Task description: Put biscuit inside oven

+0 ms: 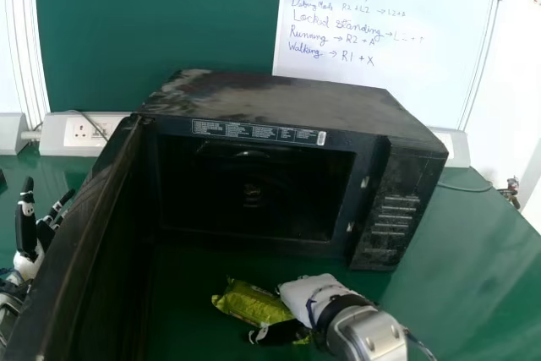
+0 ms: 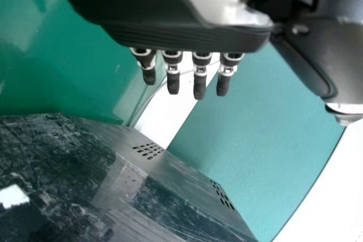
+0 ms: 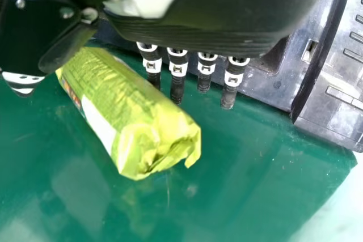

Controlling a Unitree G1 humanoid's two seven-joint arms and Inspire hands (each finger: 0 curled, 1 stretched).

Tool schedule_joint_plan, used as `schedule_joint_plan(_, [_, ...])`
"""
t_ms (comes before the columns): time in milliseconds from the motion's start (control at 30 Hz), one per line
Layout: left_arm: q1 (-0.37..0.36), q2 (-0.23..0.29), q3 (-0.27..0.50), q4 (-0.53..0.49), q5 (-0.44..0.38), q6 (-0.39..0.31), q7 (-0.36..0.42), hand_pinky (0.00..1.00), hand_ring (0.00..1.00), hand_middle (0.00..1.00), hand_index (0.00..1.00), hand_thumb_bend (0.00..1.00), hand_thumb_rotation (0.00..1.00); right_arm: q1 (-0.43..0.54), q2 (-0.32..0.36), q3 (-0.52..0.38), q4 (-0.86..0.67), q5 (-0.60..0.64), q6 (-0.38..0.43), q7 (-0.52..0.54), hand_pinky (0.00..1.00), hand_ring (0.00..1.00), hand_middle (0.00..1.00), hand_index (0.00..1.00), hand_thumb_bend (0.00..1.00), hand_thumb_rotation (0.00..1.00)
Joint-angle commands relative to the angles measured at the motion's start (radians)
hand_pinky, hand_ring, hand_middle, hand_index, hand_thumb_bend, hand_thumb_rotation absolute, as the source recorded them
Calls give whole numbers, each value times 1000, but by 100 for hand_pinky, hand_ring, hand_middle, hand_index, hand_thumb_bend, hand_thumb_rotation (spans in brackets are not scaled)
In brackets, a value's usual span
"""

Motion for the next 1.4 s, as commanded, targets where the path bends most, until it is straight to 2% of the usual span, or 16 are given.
schedule_joint_plan(0, [-1, -1, 1, -12, -10, 5, 2, 66, 72, 75, 74, 72, 0, 14, 9, -6, 0, -5, -15, -19, 89, 94, 93, 92, 91, 26])
schedule_joint_plan(233, [0, -1, 1, -16, -9, 3, -2, 66, 72, 75, 75, 70, 0, 39, 17, -3, 3, -16, -40, -19, 90, 94, 94, 91, 96, 26])
schedule_joint_plan(333, [0, -1, 1, -17, -9, 5, 1, 66, 72, 75, 75, 71, 0, 56, 22, 1, 5, -29, -49, -26, 90, 94, 94, 91, 79, 21])
schedule_joint_plan(433, [0, 1, -1, -13, -6, -2, -10, 66, 72, 75, 74, 71, 0, 66, 31, 9, 16, -48, -57, -22, 91, 95, 94, 92, 84, 24])
schedule_joint_plan(667, [1, -3, 5, -21, -16, 9, 2, 67, 72, 75, 74, 72, 0, 95, 48, 25, 35, -90, -78, -54, 90, 94, 94, 91, 77, 20])
schedule_joint_plan(933, [1, -3, 4, -21, -15, 7, 3, 66, 72, 75, 74, 71, 0, 106, 57, 21, 46, -104, -97, -74, 91, 93, 94, 92, 79, 22])
schedule_joint_plan(1133, [3, -2, 4, -26, -13, 7, 4, 66, 72, 74, 74, 72, 0, 106, 59, 14, 48, -102, -106, -74, 91, 94, 95, 92, 90, 26])
schedule_joint_plan(1167, [3, -2, 4, -25, -14, 7, 3, 66, 72, 74, 74, 72, 0, 110, 59, 13, 48, -104, -107, -83, 91, 93, 95, 92, 89, 26])
schedule_joint_plan(1200, [3, -1, 4, -24, -13, 7, 0, 66, 72, 75, 74, 72, 0, 112, 59, 12, 48, -107, -107, -87, 90, 93, 94, 91, 80, 23])
schedule_joint_plan(1300, [5, 0, 3, -26, -13, 5, -4, 67, 72, 75, 74, 71, 0, 116, 56, 16, 52, -115, -114, -97, 90, 93, 94, 91, 74, 22])
schedule_joint_plan(1367, [4, 0, 4, -27, -16, 10, 1, 66, 72, 75, 73, 72, 0, 120, 55, 20, 59, -119, -118, -112, 89, 92, 94, 91, 74, 24])
